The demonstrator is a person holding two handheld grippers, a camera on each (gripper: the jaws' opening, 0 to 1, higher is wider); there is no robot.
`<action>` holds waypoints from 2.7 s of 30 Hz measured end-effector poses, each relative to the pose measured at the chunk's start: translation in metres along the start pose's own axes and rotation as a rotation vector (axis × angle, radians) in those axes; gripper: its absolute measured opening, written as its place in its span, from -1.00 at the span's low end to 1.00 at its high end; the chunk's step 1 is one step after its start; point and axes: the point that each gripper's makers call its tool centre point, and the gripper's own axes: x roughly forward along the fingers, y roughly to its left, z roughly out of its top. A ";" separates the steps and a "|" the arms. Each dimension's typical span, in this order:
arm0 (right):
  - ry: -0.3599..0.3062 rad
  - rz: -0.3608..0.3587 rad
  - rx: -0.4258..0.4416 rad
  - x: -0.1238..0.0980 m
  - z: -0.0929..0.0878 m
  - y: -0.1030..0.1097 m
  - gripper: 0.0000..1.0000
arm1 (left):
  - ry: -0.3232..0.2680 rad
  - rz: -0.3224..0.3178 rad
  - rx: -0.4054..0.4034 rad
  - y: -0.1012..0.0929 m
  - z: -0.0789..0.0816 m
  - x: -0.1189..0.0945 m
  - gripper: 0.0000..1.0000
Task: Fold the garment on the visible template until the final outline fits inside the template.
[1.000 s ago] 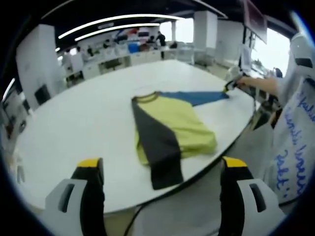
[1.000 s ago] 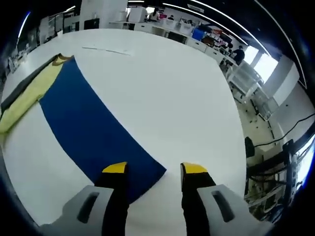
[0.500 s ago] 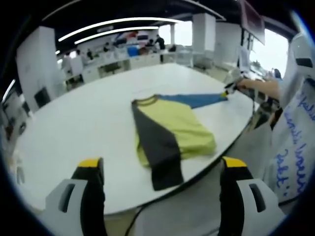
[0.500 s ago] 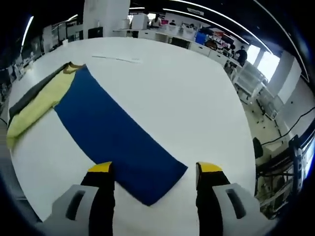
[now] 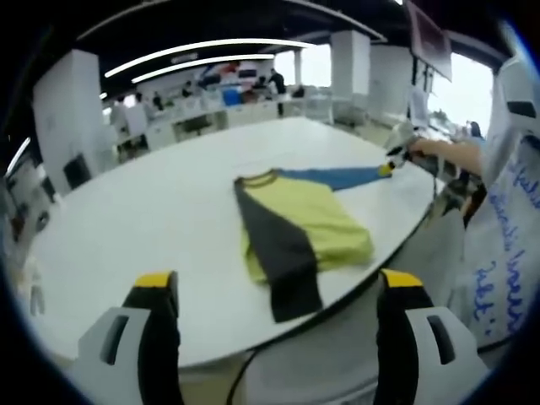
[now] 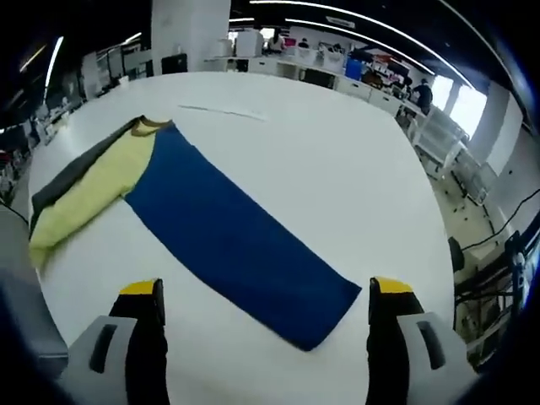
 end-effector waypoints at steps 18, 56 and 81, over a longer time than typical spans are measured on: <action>-0.040 0.050 -0.082 -0.035 0.035 0.064 1.00 | 0.004 -0.061 0.042 0.030 0.001 -0.006 0.89; -0.271 0.210 -0.292 -0.167 0.094 0.242 1.00 | -0.035 -0.141 0.072 0.046 0.003 0.000 0.93; -0.246 0.253 -0.284 -0.189 0.083 0.282 0.86 | -0.041 -0.190 0.080 0.049 0.003 0.006 0.91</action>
